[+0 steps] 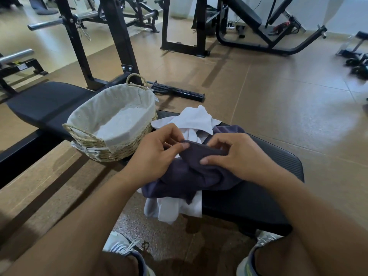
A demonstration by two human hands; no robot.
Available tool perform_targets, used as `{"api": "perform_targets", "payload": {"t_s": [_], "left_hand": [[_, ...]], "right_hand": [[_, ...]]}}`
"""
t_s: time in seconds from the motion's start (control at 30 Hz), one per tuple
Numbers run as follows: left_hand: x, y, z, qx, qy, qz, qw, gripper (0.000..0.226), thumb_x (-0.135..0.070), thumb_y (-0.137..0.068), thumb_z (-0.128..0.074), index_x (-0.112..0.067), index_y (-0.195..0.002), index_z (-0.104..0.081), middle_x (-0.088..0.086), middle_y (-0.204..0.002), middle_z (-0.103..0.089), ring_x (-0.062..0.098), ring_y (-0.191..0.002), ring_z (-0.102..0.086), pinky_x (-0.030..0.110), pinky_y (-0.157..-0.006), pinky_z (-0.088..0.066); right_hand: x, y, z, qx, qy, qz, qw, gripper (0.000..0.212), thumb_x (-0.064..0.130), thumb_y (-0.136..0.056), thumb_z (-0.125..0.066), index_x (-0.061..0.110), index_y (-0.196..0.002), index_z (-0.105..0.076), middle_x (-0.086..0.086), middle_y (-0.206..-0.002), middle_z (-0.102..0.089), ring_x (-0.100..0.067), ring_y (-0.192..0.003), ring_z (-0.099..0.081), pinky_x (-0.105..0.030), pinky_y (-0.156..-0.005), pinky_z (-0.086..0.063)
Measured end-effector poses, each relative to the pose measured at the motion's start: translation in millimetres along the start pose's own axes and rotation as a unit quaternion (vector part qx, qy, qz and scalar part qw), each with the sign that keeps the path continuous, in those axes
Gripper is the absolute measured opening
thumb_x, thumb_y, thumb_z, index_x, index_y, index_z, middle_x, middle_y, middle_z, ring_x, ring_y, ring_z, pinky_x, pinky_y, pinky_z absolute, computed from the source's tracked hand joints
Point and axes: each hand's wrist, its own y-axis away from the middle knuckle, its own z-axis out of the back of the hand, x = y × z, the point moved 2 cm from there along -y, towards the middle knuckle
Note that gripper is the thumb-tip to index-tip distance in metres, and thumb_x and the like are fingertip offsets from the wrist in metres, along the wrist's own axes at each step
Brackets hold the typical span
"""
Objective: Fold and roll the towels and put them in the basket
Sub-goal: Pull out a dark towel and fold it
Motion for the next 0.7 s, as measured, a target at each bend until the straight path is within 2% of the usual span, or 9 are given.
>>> {"api": "perform_targets", "payload": {"t_s": [0.13, 0.3, 0.33, 0.4, 0.47, 0.53, 0.6, 0.67, 0.7], "left_hand": [[14.4, -8.8, 6.9, -0.068, -0.013, 0.045, 0.997, 0.019, -0.016, -0.093, -0.071, -0.019, -0.08, -0.057, -0.005, -0.066, -0.061, 0.005, -0.058, -0.052, 0.02, -0.06, -0.044], [36.2, -17.2, 25.0, -0.176, -0.007, 0.106, 0.979, 0.017, -0.013, -0.092, -0.07, -0.016, -0.081, -0.058, 0.008, -0.076, -0.071, 0.025, -0.074, -0.071, 0.044, -0.077, -0.059], [38.5, -18.4, 28.9, -0.194, -0.009, 0.113, 0.974, 0.016, -0.014, -0.093, -0.07, -0.016, -0.082, -0.058, 0.009, -0.077, -0.071, 0.022, -0.074, -0.072, 0.039, -0.077, -0.06], [39.5, -20.0, 35.5, -0.224, -0.026, 0.126, 0.966, 0.014, -0.016, -0.094, -0.069, -0.014, -0.085, -0.058, 0.003, -0.074, -0.071, 0.002, -0.061, -0.066, 0.014, -0.063, -0.052], [41.0, -21.2, 40.1, -0.239, -0.008, 0.141, 0.961, 0.013, -0.017, -0.094, -0.07, -0.013, -0.089, -0.058, 0.001, -0.072, -0.07, 0.002, -0.055, -0.062, 0.008, -0.05, -0.042], [47.0, -23.0, 44.7, -0.242, 0.042, 0.158, 0.956, 0.009, -0.017, -0.094, -0.071, -0.015, -0.09, -0.063, 0.003, -0.073, -0.071, 0.013, -0.061, -0.064, 0.014, -0.054, -0.048], [53.3, -23.9, 50.4, -0.231, 0.078, 0.171, 0.955, 0.005, -0.017, -0.095, -0.07, -0.013, -0.097, -0.07, 0.005, -0.078, -0.073, 0.018, -0.068, -0.065, 0.029, -0.069, -0.057], [59.1, -24.1, 54.0, -0.211, 0.113, 0.184, 0.953, 0.007, -0.019, -0.096, -0.069, -0.015, -0.097, -0.074, 0.01, -0.083, -0.074, 0.022, -0.075, -0.066, 0.04, -0.081, -0.058], [60.6, -23.5, 54.4, -0.197, 0.138, 0.193, 0.951, 0.009, -0.02, -0.097, -0.067, -0.016, -0.095, -0.075, 0.014, -0.085, -0.072, 0.023, -0.078, -0.064, 0.039, -0.082, -0.059]], "right_hand": [[-34.3, 1.7, 25.1, 0.05, 0.045, -0.076, 0.995, 0.026, 0.05, -0.068, -0.088, 0.033, -0.073, -0.069, 0.007, -0.067, -0.066, -0.004, -0.06, -0.058, -0.017, -0.055, -0.044], [-69.7, 0.5, 48.9, 0.029, 0.077, -0.118, 0.99, 0.025, 0.046, -0.068, -0.089, 0.029, -0.073, -0.071, 0.004, -0.07, -0.07, -0.02, -0.07, -0.066, -0.037, -0.066, -0.05], [-73.9, 0.5, 51.5, 0.023, 0.076, -0.123, 0.989, 0.024, 0.044, -0.069, -0.089, 0.028, -0.073, -0.072, 0.004, -0.071, -0.071, -0.019, -0.071, -0.067, -0.036, -0.067, -0.05], [-81.8, 0.4, 54.8, 0.0, 0.046, -0.134, 0.99, 0.023, 0.04, -0.069, -0.09, 0.026, -0.071, -0.072, 0.004, -0.069, -0.071, -0.015, -0.068, -0.065, -0.033, -0.066, -0.048], [-85.5, 0.8, 56.7, -0.029, -0.021, -0.139, 0.99, 0.022, 0.038, -0.07, -0.089, 0.024, -0.07, -0.073, 0.006, -0.067, -0.071, -0.009, -0.066, -0.063, -0.031, -0.068, -0.048], [-85.3, 0.4, 58.4, -0.065, -0.085, -0.128, 0.986, 0.02, 0.043, -0.072, -0.084, 0.026, -0.075, -0.075, 0.004, -0.072, -0.073, -0.008, -0.071, -0.065, -0.034, -0.074, -0.051], [-82.3, -0.6, 59.9, -0.101, -0.129, -0.121, 0.979, 0.018, 0.04, -0.079, -0.079, 0.023, -0.084, -0.078, -0.007, -0.083, -0.077, -0.014, -0.077, -0.066, -0.039, -0.079, -0.055], [-80.4, -1.4, 60.1, -0.113, -0.151, -0.121, 0.975, 0.015, 0.027, -0.088, -0.074, 0.014, -0.095, -0.078, -0.016, -0.092, -0.076, -0.017, -0.079, -0.067, -0.033, -0.079, -0.058], [-80.9, -1.6, 59.8, -0.115, -0.156, -0.124, 0.973, 0.015, 0.023, -0.092, -0.07, 0.011, -0.099, -0.077, -0.016, -0.094, -0.077, -0.016, -0.079, -0.068, -0.026, -0.076, -0.058]]}}
